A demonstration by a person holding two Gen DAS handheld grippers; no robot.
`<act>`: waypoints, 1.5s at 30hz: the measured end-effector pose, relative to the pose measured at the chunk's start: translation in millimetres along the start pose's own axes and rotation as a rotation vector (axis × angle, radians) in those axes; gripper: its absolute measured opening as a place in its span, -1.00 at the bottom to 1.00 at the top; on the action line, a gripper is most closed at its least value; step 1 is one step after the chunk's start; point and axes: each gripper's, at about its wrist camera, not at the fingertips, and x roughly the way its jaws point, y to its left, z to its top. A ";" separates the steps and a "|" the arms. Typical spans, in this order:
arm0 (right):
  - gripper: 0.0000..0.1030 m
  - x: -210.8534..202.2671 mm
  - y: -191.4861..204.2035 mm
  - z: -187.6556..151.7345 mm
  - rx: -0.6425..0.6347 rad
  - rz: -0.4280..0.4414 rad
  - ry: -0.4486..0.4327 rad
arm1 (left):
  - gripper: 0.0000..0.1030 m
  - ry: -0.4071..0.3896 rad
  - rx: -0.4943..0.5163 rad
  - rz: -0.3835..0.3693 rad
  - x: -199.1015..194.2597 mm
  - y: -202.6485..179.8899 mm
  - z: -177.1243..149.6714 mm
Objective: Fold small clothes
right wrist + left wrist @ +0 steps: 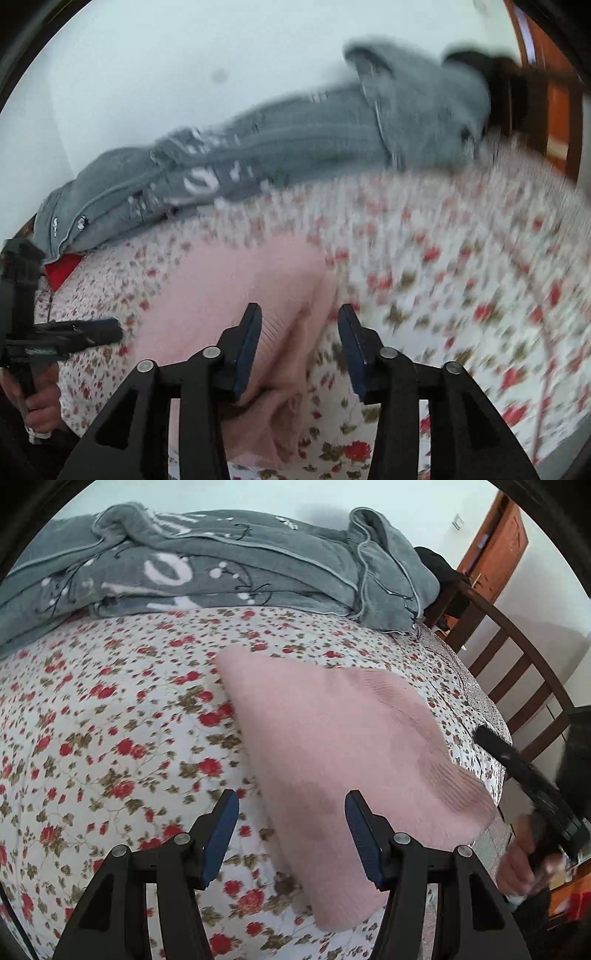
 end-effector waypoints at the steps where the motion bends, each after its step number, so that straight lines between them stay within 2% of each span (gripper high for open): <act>1: -0.05 -9.2 9.7 0.8 -0.024 0.026 -0.031 | 0.14 -0.004 0.001 -0.003 2.2 -3.5 -0.1; 4: -0.05 -19.5 36.8 -11.3 -0.100 0.092 -0.080 | 0.20 0.007 0.016 -0.002 14.8 -13.3 -4.5; 6: -0.13 -12.1 52.2 -31.1 -0.203 0.043 -0.093 | 0.24 0.040 0.039 0.012 30.9 -18.5 -12.0; 7: -0.44 -4.1 54.6 -42.8 -0.246 0.008 -0.082 | 0.27 0.051 0.036 0.010 36.5 -18.3 -15.1; 8: -0.65 8.8 51.3 -57.5 -0.282 -0.034 -0.049 | 0.36 0.055 0.027 0.007 39.9 -17.1 -17.6; 10: -0.66 25.3 36.6 -81.1 -0.307 -0.118 -0.011 | 0.37 0.069 0.004 -0.058 39.4 -13.8 -18.7; 13: -0.66 20.6 13.7 -89.7 -0.215 -0.063 0.000 | 0.37 0.057 0.020 -0.055 32.9 -17.1 -18.6; 18: -0.66 20.9 14.0 -82.4 -0.175 -0.082 0.025 | 0.34 0.032 0.064 -0.025 19.1 -22.8 -21.9; 21: -0.75 6.5 8.7 -76.6 -0.086 -0.015 0.032 | 0.34 0.019 0.081 -0.023 7.8 -20.5 -27.0; 24: -0.68 -8.6 11.2 -76.5 -0.063 0.041 0.031 | 0.34 0.030 0.108 -0.032 6.3 -20.0 -35.3; 26: -0.46 -11.3 11.3 -78.0 -0.039 0.061 0.037 | 0.34 0.052 0.129 -0.051 8.6 -21.7 -45.4; 30: -0.43 -11.8 5.4 -84.1 0.043 0.135 0.054 | 0.34 0.110 0.204 -0.063 15.3 -32.5 -73.0; 34: -0.43 -8.3 7.7 -87.0 0.068 0.157 0.066 | 0.34 0.093 0.242 -0.024 17.0 -42.1 -89.9; 36: -0.44 -5.8 8.3 -87.7 0.070 0.161 0.079 | 0.34 0.083 0.251 0.021 20.9 -46.6 -93.1; 37: -0.44 -5.1 7.5 -87.6 0.079 0.167 0.084 | 0.29 0.072 0.265 0.064 22.5 -49.9 -94.2; 38: -0.50 -4.9 5.9 -87.0 0.093 0.174 0.088 | 0.05 0.046 0.279 0.109 21.9 -52.7 -95.1; 39: -0.55 -5.2 4.3 -86.3 0.103 0.180 0.089 | -0.05 0.023 0.287 0.109 18.8 -54.3 -95.2; 41: -0.72 -7.2 1.6 -84.6 0.113 0.197 0.088 | -0.43 -0.003 0.268 0.074 10.6 -52.1 -94.0; 43: -0.81 -10.3 0.4 -82.6 0.105 0.195 0.081 | -0.57 -0.045 0.247 0.067 0.8 -46.2 -92.9; 45: -0.87 -14.0 -0.8 -81.3 0.099 0.194 0.070 | -0.64 -0.060 0.234 0.056 -5.0 -40.1 -94.8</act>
